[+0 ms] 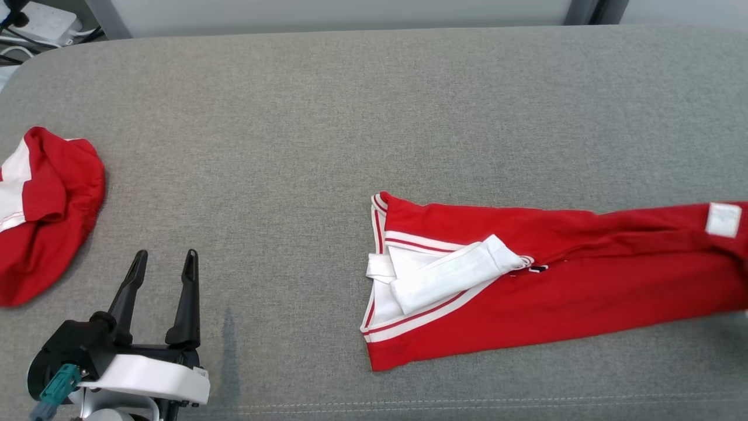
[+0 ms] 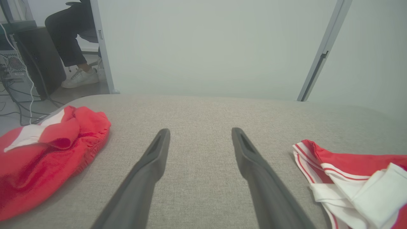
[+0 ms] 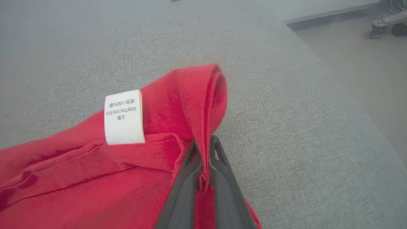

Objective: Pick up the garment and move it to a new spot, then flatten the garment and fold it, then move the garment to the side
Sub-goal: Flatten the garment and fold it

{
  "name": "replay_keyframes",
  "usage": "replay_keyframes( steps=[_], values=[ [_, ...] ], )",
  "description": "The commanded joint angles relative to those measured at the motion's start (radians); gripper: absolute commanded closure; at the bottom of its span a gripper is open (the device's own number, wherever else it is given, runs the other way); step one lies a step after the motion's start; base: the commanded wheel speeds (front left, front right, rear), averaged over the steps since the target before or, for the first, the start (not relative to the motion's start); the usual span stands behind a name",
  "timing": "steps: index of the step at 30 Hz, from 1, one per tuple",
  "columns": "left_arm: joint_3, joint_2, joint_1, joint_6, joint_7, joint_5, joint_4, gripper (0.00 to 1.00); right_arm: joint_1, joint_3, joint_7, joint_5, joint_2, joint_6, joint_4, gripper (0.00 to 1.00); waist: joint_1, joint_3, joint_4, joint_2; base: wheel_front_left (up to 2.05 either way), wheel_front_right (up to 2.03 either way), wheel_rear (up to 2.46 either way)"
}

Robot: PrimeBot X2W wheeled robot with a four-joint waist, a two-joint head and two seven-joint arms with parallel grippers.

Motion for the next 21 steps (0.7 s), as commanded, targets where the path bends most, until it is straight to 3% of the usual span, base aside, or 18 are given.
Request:
replay_keyframes(
  steps=[1, 6, 13, 17, 21],
  values=[
    [0.047, 0.021, -0.044, -0.004, -0.009, 0.009, -0.019, 0.0, 0.015, 0.017, -0.011, 0.032, -0.023, -0.004, -0.066, 1.0, 0.0, -0.001, -0.005, 0.0, 0.0, 0.0, 0.0],
    [0.049, 0.024, -0.041, -0.005, -0.009, 0.011, -0.017, 0.0, 0.036, 0.063, 0.026, 0.101, 0.014, -0.004, -0.314, 1.0, 0.0, -0.009, -0.015, 0.0, 0.0, 0.0, 0.0],
    [0.043, 0.031, -0.043, -0.003, -0.004, 0.014, -0.023, 0.0, 0.095, 0.121, 0.085, 0.064, 0.107, -0.004, -0.681, 1.0, 0.0, -0.012, -0.019, 0.0, 0.0, 0.0, 0.0],
    [0.036, 0.037, -0.048, -0.005, 0.006, 0.015, -0.025, 0.0, 0.1, 0.152, 0.113, 0.007, 0.213, -0.004, -0.775, 1.0, 0.0, -0.012, -0.013, 0.0, 0.0, 0.0, 0.0],
    [0.032, 0.037, -0.056, -0.003, 0.006, 0.02, -0.025, 0.0, 0.099, 0.189, 0.135, -0.047, 0.318, -0.004, -0.774, 1.0, 0.0, -0.017, 0.012, 0.0, 0.0, 0.0, 0.0]
  ],
)
